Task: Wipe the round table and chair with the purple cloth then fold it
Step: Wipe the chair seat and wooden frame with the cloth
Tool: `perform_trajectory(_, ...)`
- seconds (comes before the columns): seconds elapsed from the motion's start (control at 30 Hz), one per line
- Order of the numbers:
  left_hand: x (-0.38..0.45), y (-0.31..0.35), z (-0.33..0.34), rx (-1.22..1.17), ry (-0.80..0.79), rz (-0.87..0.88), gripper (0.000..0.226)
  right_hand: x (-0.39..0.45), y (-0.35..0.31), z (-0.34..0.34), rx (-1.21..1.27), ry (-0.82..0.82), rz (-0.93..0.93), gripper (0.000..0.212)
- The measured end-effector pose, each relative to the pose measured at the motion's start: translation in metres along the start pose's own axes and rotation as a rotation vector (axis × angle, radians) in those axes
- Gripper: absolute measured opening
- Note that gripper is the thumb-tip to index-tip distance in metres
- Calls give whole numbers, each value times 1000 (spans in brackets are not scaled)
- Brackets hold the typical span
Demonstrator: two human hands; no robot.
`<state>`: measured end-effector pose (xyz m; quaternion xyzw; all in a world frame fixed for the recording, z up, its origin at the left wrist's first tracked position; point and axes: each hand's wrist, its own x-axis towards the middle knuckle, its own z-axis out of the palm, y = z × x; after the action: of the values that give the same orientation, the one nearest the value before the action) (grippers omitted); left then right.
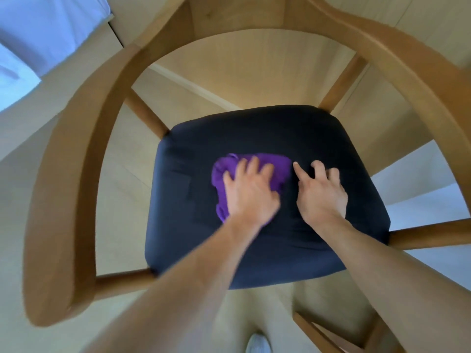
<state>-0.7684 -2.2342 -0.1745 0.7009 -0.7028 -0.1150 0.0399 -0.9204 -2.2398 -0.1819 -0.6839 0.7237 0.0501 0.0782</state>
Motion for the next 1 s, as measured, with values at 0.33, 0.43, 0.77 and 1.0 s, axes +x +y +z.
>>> perform_trajectory(0.33,-2,-133,-33,9,83,-354,51,-9,12,7,15,62,-85,52)
perform_trajectory(0.43,14,-132,-41,-155,44,-633,47,-9,12,7,5,55,-89,53)
perform_trajectory(0.77,-137,-8,17,27,17,195,70,-9,13,5,40,57,-84,52)
perform_trajectory(1.0,-64,-132,-21,-111,144,-534,54,-11,18,5,23,-5,-95,54)
